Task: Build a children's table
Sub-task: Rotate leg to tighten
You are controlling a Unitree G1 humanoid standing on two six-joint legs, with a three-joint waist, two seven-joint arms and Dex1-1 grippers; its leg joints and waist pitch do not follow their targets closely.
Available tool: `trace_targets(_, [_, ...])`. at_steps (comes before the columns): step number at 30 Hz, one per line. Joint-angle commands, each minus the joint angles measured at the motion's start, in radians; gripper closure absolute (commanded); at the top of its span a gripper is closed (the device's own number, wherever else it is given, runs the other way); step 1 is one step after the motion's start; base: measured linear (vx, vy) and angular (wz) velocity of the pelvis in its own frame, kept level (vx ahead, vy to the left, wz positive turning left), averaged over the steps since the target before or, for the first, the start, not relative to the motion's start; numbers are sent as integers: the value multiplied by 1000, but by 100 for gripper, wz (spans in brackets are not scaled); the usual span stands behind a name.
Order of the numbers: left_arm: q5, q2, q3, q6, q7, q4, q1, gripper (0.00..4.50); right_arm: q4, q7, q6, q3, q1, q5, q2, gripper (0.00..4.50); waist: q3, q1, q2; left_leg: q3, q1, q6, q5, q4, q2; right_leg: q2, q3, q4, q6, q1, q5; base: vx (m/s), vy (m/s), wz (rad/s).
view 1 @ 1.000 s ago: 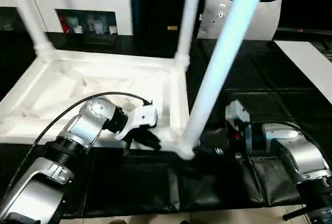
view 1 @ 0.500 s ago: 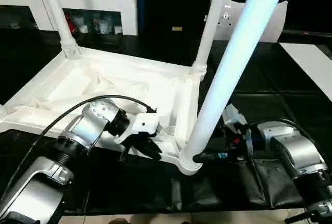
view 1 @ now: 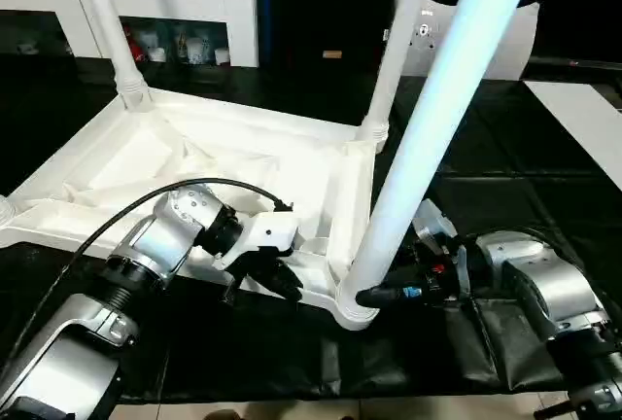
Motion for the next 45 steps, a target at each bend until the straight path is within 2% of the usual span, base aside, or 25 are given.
trace_targets(1, [-16, -58, 17, 100, 86, -38, -11, 450, -64, -103, 69, -3, 28, 34, 48, 241, -68, -8, 4, 0, 6, 52, -146, -67, 35, -74, 63, -64, -165, 60, -308, 0, 0, 0])
trace_targets(3, [-14, -77, 33, 142, 136, -41, -10, 450, -78, -188, 74, -10, 39, 4, 79, 241, -64, -14, 2, -2, 5, 37, -169, -68, 31, -75, 61, -71, -146, 59, -364, 0, 0, 0])
trace_targets(5, [-12, -87, 40, 155, 163, -42, -9, 450, -82, -235, 78, -15, 42, -14, 97, 241, -62, -22, -2, -4, 6, 24, -192, -66, 23, -77, 53, -88, -96, 57, -484, 0, 0, 0])
trace_targets(6, [-8, -119, 60, 207, 236, -47, -6, 450, -85, -365, 104, -37, 44, -45, 156, 241, -61, -29, 0, -5, 1, 19, -193, -67, 21, -75, 51, -93, -77, 58, -511, 0, 0, 0])
trace_targets(8, [-2, -149, 75, 246, 301, -48, -7, 450, -83, -478, 128, -62, 39, -64, 213, 245, -61, -38, 1, -7, 4, 12, -196, -66, 20, -75, 49, -95, -70, 53, -524, 0, 0, 0])
trace_targets(9, [1, -183, 91, 285, 362, -41, -13, 450, -76, -575, 149, -84, 30, -79, 267, 247, -60, -56, -1, -10, -2, 6, -210, -66, 18, -73, 44, -100, -58, 55, -546, 0, 0, 0])
trace_targets(11, [8, -227, 109, 322, 440, -23, -27, 450, -64, -687, 160, -100, 16, -105, 323, 250, -61, -71, -1, -12, -3, 6, -221, -64, 16, -72, 40, -102, -53, 53, -553, 0, 0, 0])
trace_targets(12, [11, -262, 123, 352, 496, -14, -39, 450, -50, -781, 167, -114, 3, -124, 367, 250, -61, -75, 3, -12, 1, 11, -228, -62, 15, -73, 41, -106, -53, 50, -554, 0, 0, 0])
trace_targets(14, [12, -286, 135, 367, 539, -8, -48, 450, -32, -855, 170, -130, -10, -136, 400, 250, -61, -82, 2, -12, 1, 18, -230, -61, 14, -72, 41, -106, -58, 48, -543, 0, 0, 0])
trace_targets(15, [17, -310, 147, 377, 589, 2, -57, 450, -13, -933, 175, -149, -23, -154, 435, 250, -62, -91, 3, -11, -4, 26, -220, -61, 13, -70, 44, -104, -67, 49, -521, 0, 0, 0])
trace_targets(16, [30, -340, 157, 381, 652, 17, -67, 450, 12, -987, 143, -154, -37, -175, 463, 250, -65, -91, 4, -10, -1, 24, -221, -59, 12, -69, 43, -103, -71, 46, -516, 0, 0, 0])
trace_targets(17, [32, -342, 158, 381, 657, 17, -68, 450, 13, -987, 139, -154, -37, -177, 465, 217, -66, -89, 6, -10, 4, 29, -214, -58, 11, -71, 45, -103, -76, 47, -499, 0, 0, 0])
trace_targets(18, [39, -353, 161, 378, 675, 21, -70, 450, 14, -995, 113, -158, -35, -186, 475, 184, -67, -88, 4, -8, -3, 42, -191, -61, 14, -68, 49, -96, -85, 51, -446, 0, 0, 0])
trace_targets(20, [40, -356, 163, 376, 677, 22, -69, 450, 11, -1002, 105, -166, -31, -188, 481, 184, -68, -86, 3, -7, -4, 52, -179, -61, 15, -67, 51, -92, -94, 52, -414, 0, 0, 0])
trace_targets(21, [43, -357, 166, 373, 680, 21, -67, 450, 3, -1004, 101, -177, -26, -185, 486, 184, -70, -84, 5, -7, -6, 62, -150, -62, 19, -67, 55, -81, -117, 55, -345, 0, 0, 0])
trace_targets(22, [43, -353, 165, 366, 674, 19, -65, 450, -1, -997, 91, -180, -23, -184, 483, 157, -71, -83, 8, -7, -5, 64, -144, -62, 19, -68, 55, -79, -125, 56, -323, 0, 0, 0])
trace_targets(25, [44, -329, 153, 351, 644, 2, -53, 450, -13, -957, 68, -183, -13, -170, 457, 135, -74, -81, 10, -5, -7, 76, -111, -62, 21, -68, 59, -66, -164, 63, -230, 0, 0, 0])
trace_targets(27, [43, -316, 151, 345, 636, -3, -48, 450, -17, -931, 63, -186, -10, -159, 439, 128, -72, -81, 10, -5, -7, 83, -109, -63, 22, -69, 60, -64, -176, 65, -213, 0, 0, 0])
trace_targets(28, [40, -301, 148, 336, 618, -6, -42, 450, -22, -901, 60, -191, -7, -150, 414, 107, -72, -80, 10, -5, -6, 86, -116, -62, 22, -69, 59, -65, -180, 67, -216, 0, 0, 0])
trace_targets(35, [31, -224, 122, 258, 488, -11, -19, 450, -36, -675, 50, -193, 1, -94, 271, 53, -67, -76, 10, -4, -6, 92, -140, -62, 24, -71, 60, -70, -173, 67, -269, 0, 0, 0])
trace_targets(40, [20, -146, 81, 163, 333, -11, -10, 450, -39, -415, 27, -144, -2, -58, 118, 5, -63, -62, 9, -2, 0, 96, -166, -62, 26, -71, 61, -75, -161, 62, -316, 0, 0, 0])
trace_targets(45, [3, -78, 34, 73, 169, -27, -8, 450, -16, -215, -1, -72, -19, -67, 8, 5, -65, -43, 9, -3, 6, 90, -150, -64, 32, -72, 63, -68, -177, 58, -287, 0, 0, 0])
